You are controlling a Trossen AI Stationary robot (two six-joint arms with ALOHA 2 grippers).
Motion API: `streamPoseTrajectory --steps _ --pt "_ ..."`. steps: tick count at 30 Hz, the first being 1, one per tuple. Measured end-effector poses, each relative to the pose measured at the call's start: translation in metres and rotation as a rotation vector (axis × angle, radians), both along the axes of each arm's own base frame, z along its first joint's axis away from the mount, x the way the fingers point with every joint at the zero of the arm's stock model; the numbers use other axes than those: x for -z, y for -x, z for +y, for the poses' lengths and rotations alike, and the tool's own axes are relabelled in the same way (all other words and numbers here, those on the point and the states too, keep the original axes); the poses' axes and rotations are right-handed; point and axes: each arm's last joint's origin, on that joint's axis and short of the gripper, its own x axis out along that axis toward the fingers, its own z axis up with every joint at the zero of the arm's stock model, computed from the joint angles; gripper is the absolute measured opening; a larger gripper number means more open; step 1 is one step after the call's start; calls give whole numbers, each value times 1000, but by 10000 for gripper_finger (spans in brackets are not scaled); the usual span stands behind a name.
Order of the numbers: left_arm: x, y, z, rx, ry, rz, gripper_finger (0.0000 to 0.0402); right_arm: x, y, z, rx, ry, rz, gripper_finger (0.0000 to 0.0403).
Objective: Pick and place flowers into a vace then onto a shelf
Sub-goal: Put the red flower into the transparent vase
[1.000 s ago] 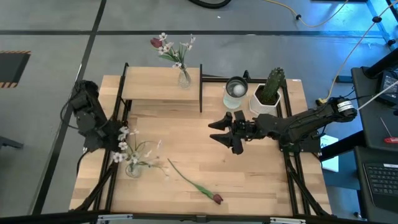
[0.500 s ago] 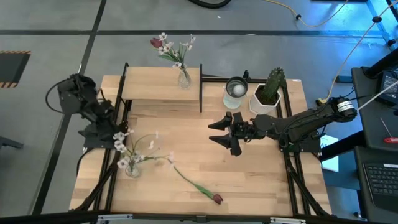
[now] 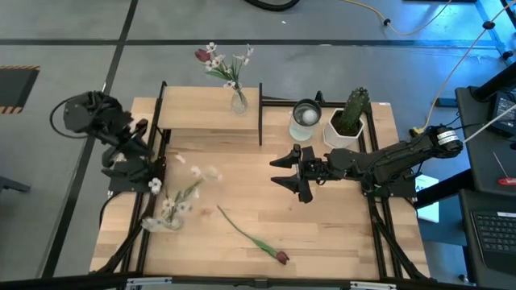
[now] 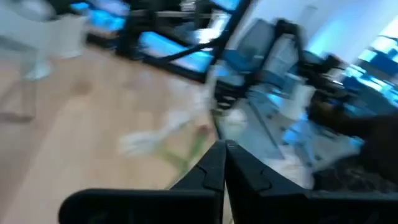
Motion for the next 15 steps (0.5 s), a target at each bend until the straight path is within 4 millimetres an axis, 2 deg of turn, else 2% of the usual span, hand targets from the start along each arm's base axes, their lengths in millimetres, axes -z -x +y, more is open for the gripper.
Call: streamPoseTrajectory --steps 3,7,10,15 --pt "-13 -4 -9 94 -57 -118 3 0 0 0 0 0 0 287" --pt "-35 -5 -12 117 -99 -346 2 0 0 0 3 21 -2 287" --pt "-40 -5 -11 126 -162 -422 3 0 0 0 4 23 -3 287" --pt "-44 -3 3 -116 -350 -417 1 0 0 -1 5 19 -5 287"
